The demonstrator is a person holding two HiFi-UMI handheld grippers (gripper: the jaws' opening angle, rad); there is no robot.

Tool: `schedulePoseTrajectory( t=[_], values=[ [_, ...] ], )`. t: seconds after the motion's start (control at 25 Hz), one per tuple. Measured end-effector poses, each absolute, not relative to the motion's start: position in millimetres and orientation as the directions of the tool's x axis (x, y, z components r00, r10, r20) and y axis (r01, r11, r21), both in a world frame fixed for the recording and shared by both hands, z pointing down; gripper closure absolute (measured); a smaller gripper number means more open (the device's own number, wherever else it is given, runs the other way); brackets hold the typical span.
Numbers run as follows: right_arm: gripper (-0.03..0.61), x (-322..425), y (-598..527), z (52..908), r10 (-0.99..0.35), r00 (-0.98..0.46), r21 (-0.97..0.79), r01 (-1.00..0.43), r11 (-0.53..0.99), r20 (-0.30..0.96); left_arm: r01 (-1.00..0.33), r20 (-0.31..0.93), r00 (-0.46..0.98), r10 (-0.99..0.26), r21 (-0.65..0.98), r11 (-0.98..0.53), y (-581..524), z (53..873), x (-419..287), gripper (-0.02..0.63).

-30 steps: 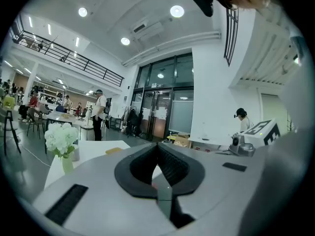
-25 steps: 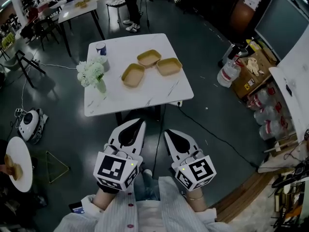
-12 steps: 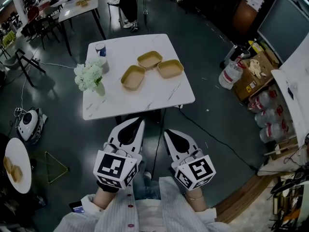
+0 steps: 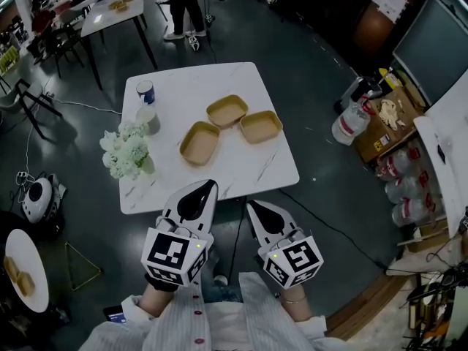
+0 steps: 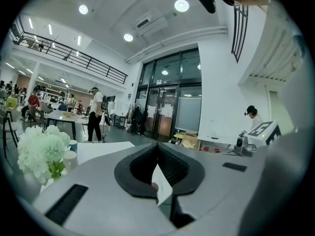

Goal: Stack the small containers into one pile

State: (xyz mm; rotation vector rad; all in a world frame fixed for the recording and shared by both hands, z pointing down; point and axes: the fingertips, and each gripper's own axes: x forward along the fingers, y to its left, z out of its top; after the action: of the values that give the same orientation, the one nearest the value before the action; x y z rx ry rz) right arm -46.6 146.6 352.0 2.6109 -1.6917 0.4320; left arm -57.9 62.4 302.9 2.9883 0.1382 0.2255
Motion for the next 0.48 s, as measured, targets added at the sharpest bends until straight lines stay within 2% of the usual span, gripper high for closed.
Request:
schedulePoseTrajectory(
  t=[0.48],
  values=[
    [0.566,53.5,85.9,354.9,-0.869,0.434,-0.162,-0.864,-0.476,0.238,0.098,0.162,0.980,0.119,0.132,-0.986,-13.1,307.3,33.4,0.597]
  ],
)
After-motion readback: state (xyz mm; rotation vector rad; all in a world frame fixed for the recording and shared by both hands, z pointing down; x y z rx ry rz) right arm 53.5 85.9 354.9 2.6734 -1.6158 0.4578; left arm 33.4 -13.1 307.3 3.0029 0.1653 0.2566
